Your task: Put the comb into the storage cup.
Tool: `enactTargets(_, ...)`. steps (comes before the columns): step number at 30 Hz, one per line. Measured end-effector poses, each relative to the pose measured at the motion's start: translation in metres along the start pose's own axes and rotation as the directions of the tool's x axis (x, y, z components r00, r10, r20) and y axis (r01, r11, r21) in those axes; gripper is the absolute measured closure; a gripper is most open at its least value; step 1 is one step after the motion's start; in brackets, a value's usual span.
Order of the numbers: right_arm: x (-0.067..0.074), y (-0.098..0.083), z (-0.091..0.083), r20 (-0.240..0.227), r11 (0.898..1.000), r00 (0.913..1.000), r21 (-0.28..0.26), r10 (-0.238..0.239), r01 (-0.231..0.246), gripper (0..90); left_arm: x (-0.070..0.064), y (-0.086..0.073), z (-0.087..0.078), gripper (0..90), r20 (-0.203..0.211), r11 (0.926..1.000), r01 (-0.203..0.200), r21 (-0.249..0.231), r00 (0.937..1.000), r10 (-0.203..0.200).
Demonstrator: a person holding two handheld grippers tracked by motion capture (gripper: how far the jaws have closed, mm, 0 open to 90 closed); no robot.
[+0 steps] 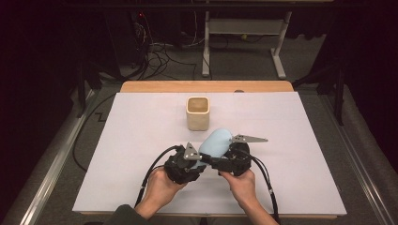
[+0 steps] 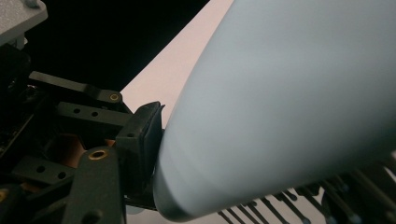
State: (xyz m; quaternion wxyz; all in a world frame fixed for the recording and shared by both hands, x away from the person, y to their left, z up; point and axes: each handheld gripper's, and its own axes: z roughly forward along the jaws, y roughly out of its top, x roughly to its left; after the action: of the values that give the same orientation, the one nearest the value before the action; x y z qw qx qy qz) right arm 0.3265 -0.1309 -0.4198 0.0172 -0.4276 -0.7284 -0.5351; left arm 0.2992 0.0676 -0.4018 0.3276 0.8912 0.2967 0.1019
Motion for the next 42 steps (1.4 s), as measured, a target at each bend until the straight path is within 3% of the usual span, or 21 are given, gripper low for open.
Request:
enactTargets(13, 0.008, 0.011, 0.000, -0.028, 0.999, 0.9991, 0.036, -0.033, 0.034, 48.0, 0.004, 0.001, -0.004, 69.4, 0.001, 1.0000, -0.001, 0.005, 1.0000, 0.001)
enactTargets(31, 0.012, 0.020, -0.001, -0.065, 0.995, 0.9948, 0.059, -0.078, 0.082, 54.5, 0.008, 0.001, -0.008, 68.6, 0.026, 0.9997, 0.010, -0.023, 0.9996, -0.010)
enactTargets(37, 0.011, 0.025, -0.004, -0.057, 0.995, 0.9947, 0.054, -0.086, 0.090, 55.6, 0.012, 0.000, -0.011, 60.7, 0.046, 0.9989, 0.028, -0.037, 0.9986, -0.026)
enactTargets(42, 0.011, 0.029, -0.008, -0.042, 0.993, 0.9941, 0.054, -0.100, 0.103, 55.9, 0.013, -0.002, -0.015, 54.8, 0.040, 0.9989, 0.031, -0.035, 0.9988, -0.030)
